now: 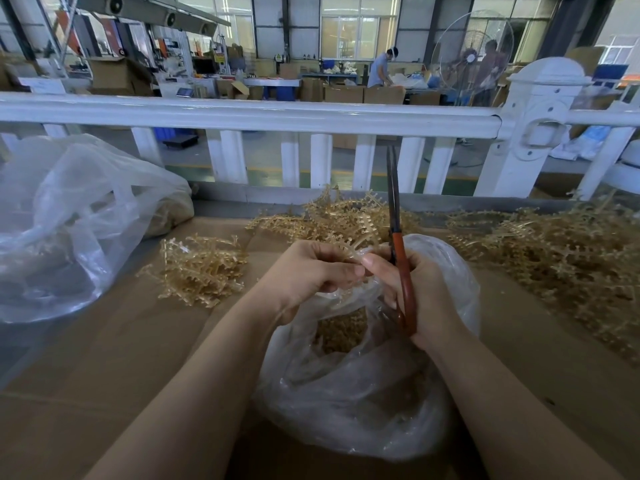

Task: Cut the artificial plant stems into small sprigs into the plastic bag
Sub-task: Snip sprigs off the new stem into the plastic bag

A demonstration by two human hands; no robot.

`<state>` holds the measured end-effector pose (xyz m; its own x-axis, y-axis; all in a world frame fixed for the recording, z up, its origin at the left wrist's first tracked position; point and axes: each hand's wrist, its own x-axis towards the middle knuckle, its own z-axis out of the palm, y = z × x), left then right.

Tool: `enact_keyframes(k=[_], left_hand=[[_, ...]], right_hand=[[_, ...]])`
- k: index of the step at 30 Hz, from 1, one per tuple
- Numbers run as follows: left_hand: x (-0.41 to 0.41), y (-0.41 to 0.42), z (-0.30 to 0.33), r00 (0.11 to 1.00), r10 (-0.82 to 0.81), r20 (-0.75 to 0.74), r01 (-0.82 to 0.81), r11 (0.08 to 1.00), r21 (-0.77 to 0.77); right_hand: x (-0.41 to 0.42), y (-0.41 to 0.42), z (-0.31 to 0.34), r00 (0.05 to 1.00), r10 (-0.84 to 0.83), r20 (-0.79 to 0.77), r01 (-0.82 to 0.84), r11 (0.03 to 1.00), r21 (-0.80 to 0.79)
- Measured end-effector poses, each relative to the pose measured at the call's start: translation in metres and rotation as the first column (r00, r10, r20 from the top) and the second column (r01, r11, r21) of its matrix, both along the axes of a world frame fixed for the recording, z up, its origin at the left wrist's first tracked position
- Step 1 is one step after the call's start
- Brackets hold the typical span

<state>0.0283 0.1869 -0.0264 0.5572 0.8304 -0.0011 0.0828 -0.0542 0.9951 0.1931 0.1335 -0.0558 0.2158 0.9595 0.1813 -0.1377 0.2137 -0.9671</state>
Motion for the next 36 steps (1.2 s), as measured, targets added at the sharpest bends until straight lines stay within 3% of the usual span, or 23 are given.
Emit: enact_keyframes(k=[16,23,26,36], left_hand=[[-0.0032,-0.0037,0.0041,0.981,-0.131,0.146,0.147,0.983,-0.107],[0.0001,-0.0023,0.0014,0.985,0.053,0.163,-0.048,0.998,-0.036],[0.0012,-0.001,-0.0005,0.982,0.095,0.163,-0.093,0.996,-0.018],[0.0006,-0.0015,-0.0023,0.996,0.01,0.093,-0.008,1.0,-0.016]], right_hand=[[-0.0005,0.0039,-0.0038,0.988,-0.15,0.046,0.148,0.988,0.038],[0.0017,-0.0025,-0.0004,1.0,0.001,0.002,-0.001,0.997,0.081],[0.0013,-0.0015,-0.0011,1.0,-0.007,0.017,0.006,0.999,0.049],[0.002,0.001,-0.0039,0.997,-0.07,0.006,0.07,0.996,0.055]])
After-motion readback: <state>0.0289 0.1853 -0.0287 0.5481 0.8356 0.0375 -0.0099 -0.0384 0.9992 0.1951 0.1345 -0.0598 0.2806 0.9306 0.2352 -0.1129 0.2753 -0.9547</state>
